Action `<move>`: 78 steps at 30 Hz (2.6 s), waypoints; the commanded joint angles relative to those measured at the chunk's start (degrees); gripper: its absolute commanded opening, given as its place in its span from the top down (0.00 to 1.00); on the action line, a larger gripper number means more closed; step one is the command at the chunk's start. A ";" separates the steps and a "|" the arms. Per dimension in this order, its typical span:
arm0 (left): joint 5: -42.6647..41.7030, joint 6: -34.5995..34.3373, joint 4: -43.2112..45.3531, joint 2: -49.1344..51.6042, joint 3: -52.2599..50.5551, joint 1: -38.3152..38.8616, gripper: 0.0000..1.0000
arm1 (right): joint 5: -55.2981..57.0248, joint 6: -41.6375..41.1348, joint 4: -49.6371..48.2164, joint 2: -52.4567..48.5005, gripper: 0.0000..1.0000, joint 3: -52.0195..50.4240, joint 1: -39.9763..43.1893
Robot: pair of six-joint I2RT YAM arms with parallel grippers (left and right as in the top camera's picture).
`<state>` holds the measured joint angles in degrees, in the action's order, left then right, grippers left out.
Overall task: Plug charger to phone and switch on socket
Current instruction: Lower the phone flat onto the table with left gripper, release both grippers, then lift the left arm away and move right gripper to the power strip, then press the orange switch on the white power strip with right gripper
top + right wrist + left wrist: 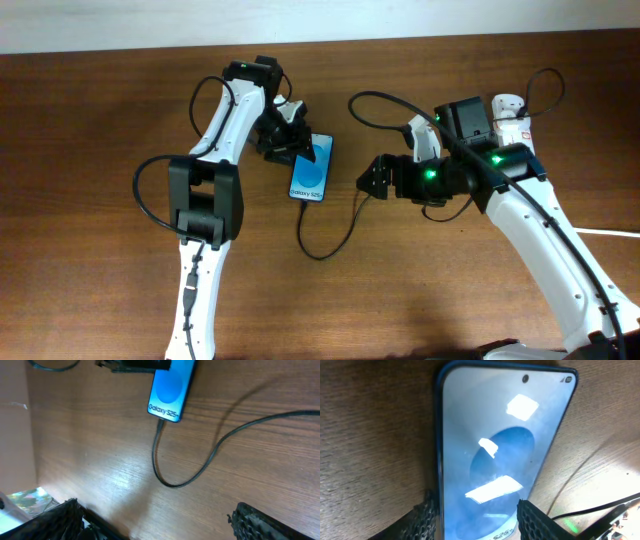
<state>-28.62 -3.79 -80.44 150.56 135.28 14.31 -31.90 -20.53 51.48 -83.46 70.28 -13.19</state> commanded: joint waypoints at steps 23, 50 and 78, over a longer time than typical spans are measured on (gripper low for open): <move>25.46 -4.96 -12.50 -3.54 44.54 -0.20 0.01 | 33.83 2.01 28.41 -19.52 0.02 31.93 21.97; 25.46 -4.96 -12.50 -3.52 44.17 -0.20 0.01 | 26.10 14.78 -9.11 -43.74 0.02 31.71 42.91; 25.46 -4.96 -12.50 -3.52 44.17 -0.20 0.01 | 19.56 17.14 -7.63 -47.54 0.02 31.23 42.95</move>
<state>-4.01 -8.05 -93.01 147.52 179.37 14.46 -9.72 -4.12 42.83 -130.04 101.25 29.67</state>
